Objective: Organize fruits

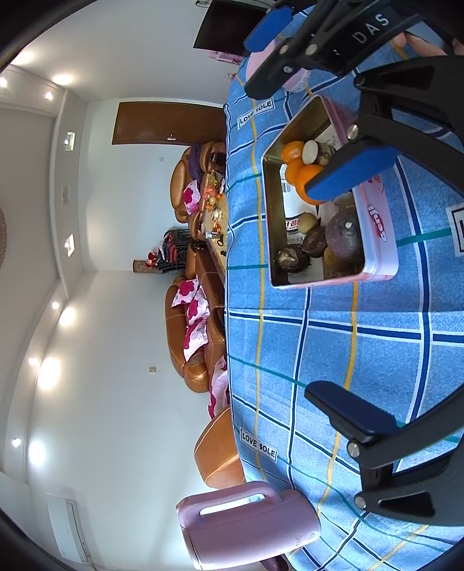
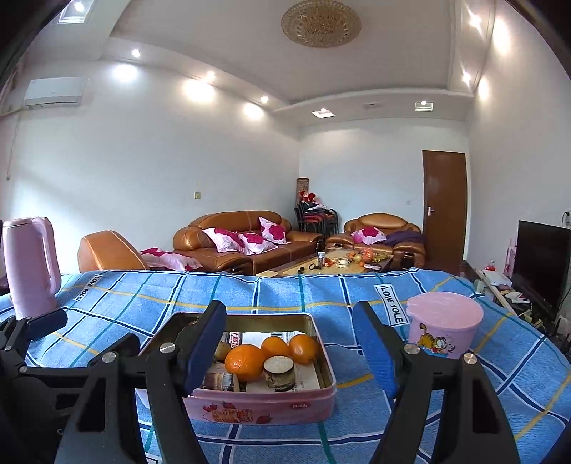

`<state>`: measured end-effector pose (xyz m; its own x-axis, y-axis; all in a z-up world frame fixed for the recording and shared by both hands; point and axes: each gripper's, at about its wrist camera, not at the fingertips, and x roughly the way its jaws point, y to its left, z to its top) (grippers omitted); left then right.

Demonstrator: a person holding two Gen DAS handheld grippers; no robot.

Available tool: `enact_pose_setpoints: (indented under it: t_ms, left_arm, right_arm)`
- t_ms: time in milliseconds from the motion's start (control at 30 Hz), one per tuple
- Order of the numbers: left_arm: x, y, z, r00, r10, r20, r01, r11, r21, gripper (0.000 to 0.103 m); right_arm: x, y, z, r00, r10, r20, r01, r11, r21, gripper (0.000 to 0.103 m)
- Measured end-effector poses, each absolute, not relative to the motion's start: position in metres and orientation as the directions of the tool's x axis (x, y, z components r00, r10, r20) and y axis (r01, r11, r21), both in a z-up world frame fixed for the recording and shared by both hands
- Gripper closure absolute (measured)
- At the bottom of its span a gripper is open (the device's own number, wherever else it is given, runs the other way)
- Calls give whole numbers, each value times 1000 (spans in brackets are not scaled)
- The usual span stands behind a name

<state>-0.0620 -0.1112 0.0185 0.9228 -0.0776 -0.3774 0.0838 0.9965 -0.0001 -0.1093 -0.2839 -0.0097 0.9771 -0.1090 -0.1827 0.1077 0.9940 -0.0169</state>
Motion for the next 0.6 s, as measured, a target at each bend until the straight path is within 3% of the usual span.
enact_pose_setpoints:
  t_ms: [600]
  left_arm:
    - [-60, -112, 17, 916, -74, -395, 82, 997, 3, 0]
  right_arm:
    - [-109, -284, -10, 974, -118, -193, 116, 993, -19, 28]
